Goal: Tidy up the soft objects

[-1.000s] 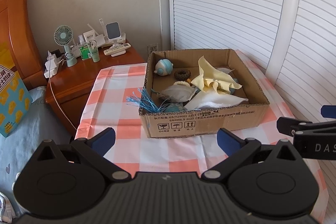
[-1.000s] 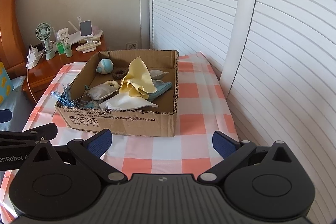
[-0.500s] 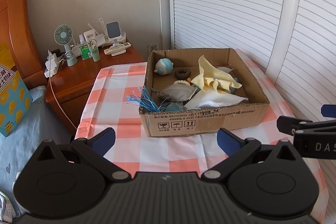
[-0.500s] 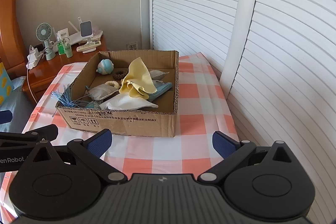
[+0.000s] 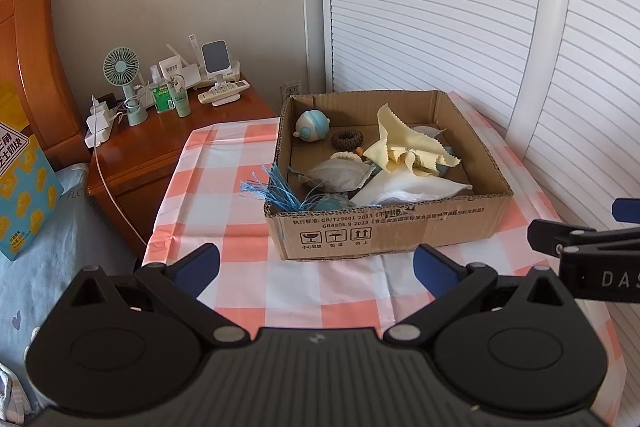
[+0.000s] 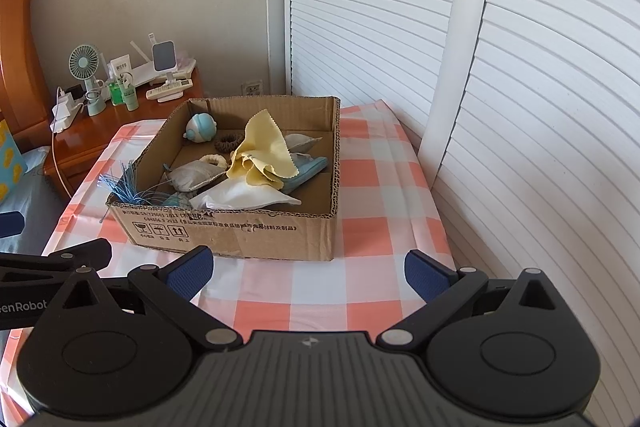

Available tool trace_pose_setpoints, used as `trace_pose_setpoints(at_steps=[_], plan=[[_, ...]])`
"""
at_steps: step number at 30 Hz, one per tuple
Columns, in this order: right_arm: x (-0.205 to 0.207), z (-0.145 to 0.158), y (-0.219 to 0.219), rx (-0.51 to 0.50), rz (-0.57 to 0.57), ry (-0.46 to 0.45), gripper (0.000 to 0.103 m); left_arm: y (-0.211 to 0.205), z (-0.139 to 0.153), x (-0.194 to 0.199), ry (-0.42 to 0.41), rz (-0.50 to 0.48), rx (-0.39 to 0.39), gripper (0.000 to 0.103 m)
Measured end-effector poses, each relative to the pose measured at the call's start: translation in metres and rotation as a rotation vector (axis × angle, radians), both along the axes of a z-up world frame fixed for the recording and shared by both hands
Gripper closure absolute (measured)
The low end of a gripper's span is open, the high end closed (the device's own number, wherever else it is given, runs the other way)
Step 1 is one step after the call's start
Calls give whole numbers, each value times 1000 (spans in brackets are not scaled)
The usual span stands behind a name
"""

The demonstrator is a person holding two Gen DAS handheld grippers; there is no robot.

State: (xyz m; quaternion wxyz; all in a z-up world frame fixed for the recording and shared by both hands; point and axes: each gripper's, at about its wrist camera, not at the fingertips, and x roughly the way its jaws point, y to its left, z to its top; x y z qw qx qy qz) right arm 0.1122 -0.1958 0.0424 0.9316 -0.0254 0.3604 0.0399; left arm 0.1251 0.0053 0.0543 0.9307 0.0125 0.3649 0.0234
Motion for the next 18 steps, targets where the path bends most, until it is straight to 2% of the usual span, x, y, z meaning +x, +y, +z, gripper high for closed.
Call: trace_pose_setpoints(at_steps=[18], plan=[[-2,-1,-1,6,-3,-1,0,-1,1,0,1,0,1,1]])
